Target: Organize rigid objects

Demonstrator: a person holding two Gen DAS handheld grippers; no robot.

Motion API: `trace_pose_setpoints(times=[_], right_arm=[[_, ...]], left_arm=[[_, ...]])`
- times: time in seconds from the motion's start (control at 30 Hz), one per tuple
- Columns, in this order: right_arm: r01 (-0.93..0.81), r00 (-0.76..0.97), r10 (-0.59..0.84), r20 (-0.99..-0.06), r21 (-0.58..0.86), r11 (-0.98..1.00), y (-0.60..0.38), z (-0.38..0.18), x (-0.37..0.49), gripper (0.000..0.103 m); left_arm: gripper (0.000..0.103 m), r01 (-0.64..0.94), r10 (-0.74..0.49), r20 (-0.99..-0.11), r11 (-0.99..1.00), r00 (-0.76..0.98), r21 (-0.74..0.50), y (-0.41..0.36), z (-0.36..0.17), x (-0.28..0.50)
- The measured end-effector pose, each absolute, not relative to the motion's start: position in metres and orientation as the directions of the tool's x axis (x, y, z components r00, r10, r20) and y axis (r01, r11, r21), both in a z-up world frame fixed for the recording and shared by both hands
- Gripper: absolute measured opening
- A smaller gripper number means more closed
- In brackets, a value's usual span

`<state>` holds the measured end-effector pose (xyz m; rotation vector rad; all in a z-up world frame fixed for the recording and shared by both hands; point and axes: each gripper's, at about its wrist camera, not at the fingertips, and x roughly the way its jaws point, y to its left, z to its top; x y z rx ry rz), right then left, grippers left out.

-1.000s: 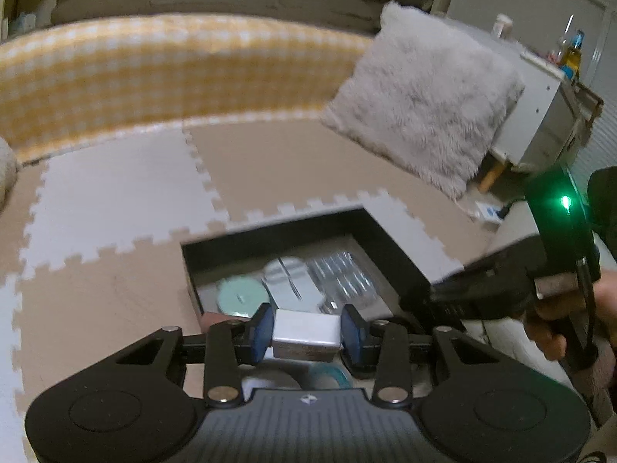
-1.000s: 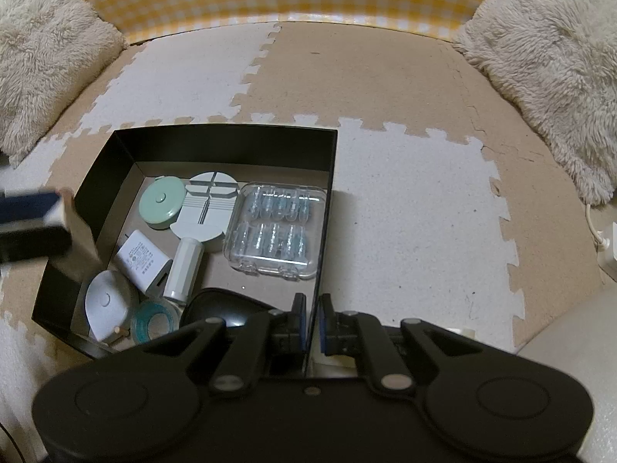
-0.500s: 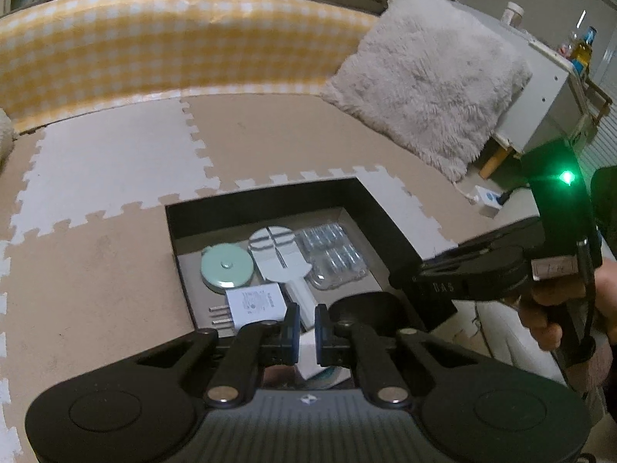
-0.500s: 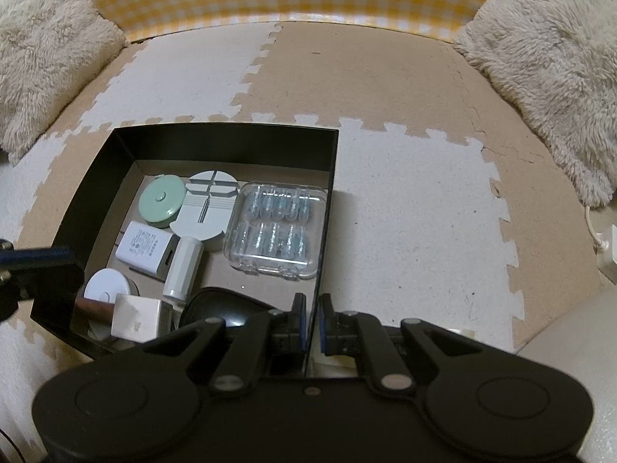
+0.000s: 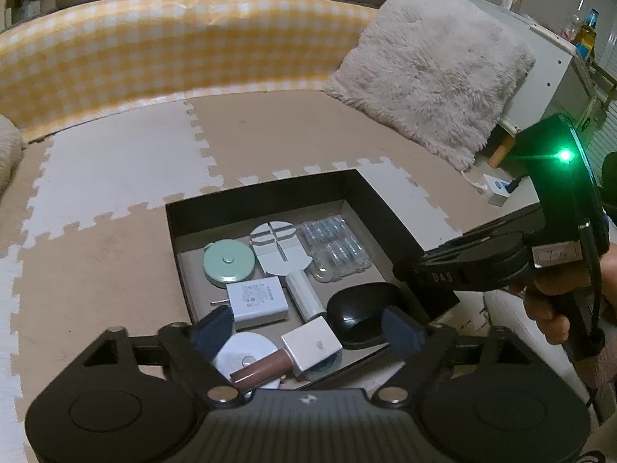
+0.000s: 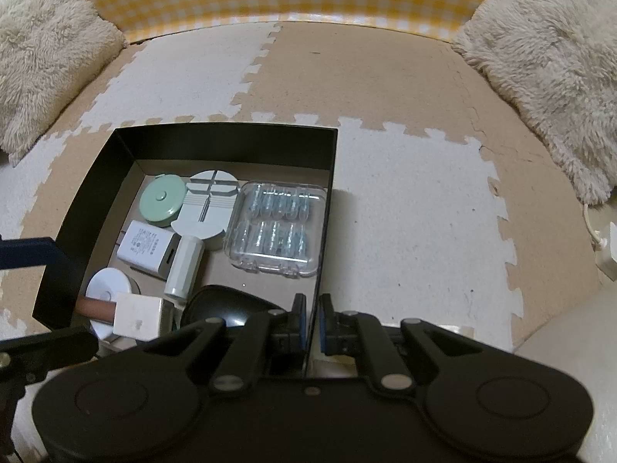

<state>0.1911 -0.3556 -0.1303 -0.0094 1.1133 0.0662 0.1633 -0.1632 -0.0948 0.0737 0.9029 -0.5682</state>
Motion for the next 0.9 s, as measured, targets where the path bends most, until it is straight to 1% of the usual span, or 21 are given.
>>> trace_pose_setpoints(times=[0.07, 0.27, 0.33, 0.53, 0.63, 0.67, 0.7, 0.8, 0.9], right_arm=[[-0.055, 0.444, 0.047, -0.895, 0.026, 0.998, -0.356, -0.129, 0.190, 0.007], [-0.041, 0.455, 0.042, -0.889, 0.026, 0.999, -0.356, -0.123, 0.185, 0.007], [-0.043, 0.457, 0.039, -0.888, 0.022, 0.999, -0.355, -0.121, 0.182, 0.007], [-0.047, 0.482, 0.040, -0.875, 0.020, 0.999, -0.350, -0.109, 0.173, 0.016], [-0.043, 0.502, 0.032, -0.864, 0.013, 0.999, -0.348, -0.100, 0.166, 0.030], [-0.037, 0.510, 0.023, -0.860, 0.005, 0.999, -0.348, -0.097, 0.164, 0.037], [-0.030, 0.520, 0.013, -0.854, -0.004, 1.000, -0.347, -0.093, 0.161, 0.042], [-0.010, 0.555, 0.007, -0.832, 0.002, 1.000, -0.347, -0.077, 0.149, 0.051], [0.004, 0.586, -0.002, -0.810, 0.001, 1.000, -0.345, -0.061, 0.136, 0.057]], left_arm=[[0.095, 0.489, -0.433, -0.755, 0.855, 0.493, -0.171, -0.162, -0.093, 0.163], [0.102, 0.453, -0.407, -0.751, 0.877, 0.520, -0.161, -0.156, -0.089, 0.161], [0.103, 0.436, -0.395, -0.751, 0.886, 0.529, -0.159, -0.153, -0.088, 0.160], [0.103, 0.394, -0.368, -0.753, 0.906, 0.546, -0.157, -0.145, -0.088, 0.157], [0.103, 0.373, -0.350, -0.751, 0.916, 0.559, -0.149, -0.140, -0.086, 0.154], [0.103, 0.364, -0.345, -0.749, 0.919, 0.565, -0.149, -0.138, -0.084, 0.152], [0.103, 0.355, -0.341, -0.746, 0.923, 0.572, -0.150, -0.136, -0.081, 0.151], [0.103, 0.332, -0.332, -0.727, 0.931, 0.601, -0.151, -0.130, -0.070, 0.146], [0.103, 0.318, -0.322, -0.709, 0.937, 0.627, -0.145, -0.125, -0.058, 0.139]])
